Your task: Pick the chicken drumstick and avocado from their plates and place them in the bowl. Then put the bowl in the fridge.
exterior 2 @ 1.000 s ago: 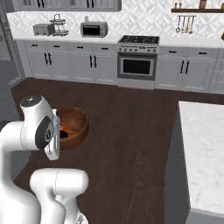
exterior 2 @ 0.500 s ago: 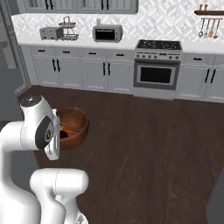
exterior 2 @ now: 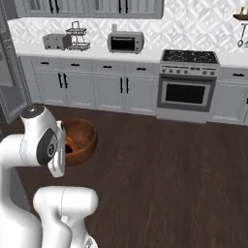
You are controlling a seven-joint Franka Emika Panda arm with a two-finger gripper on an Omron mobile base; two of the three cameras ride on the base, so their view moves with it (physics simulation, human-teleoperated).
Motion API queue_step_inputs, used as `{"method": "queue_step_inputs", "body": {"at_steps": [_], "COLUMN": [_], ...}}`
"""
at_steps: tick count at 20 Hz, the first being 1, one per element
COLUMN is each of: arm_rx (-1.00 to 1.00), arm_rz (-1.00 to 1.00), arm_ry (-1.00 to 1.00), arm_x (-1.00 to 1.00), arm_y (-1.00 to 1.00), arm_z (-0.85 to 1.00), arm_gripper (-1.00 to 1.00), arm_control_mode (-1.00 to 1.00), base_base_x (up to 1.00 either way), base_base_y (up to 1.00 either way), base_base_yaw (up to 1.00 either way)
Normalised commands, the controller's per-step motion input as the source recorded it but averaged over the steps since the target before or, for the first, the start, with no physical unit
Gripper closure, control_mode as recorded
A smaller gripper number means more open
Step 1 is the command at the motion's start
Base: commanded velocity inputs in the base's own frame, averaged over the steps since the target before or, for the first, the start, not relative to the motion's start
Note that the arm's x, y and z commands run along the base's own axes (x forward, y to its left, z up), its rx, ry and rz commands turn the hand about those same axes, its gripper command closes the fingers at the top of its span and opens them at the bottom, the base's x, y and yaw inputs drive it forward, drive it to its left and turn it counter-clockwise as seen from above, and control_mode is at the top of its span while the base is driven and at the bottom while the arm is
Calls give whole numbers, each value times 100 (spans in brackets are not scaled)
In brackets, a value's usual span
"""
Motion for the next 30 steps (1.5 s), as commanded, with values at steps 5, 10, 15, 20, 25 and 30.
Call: {"method": "queue_step_inputs", "body": {"at_steps": [5,10,15,20,25,30], "arm_rx": [0,0,0,0,0,0], "arm_rz": [0,0,0,0,0,0], "arm_ry": [0,0,0,0,0,0], "arm_x": [0,0,0,0,0,0], "arm_y": [0,0,0,0,0,0], "arm_z": [0,0,0,0,0,0], "arm_gripper": [100,100,100,100,100,100], "arm_control_mode": [100,100,100,100,100,100], "base_base_x": [100,100,100,100,100,100], "base_base_y": [-21,0,0,-2,-10,-19], "base_base_yaw": [0,17,33,40,49,62]}}
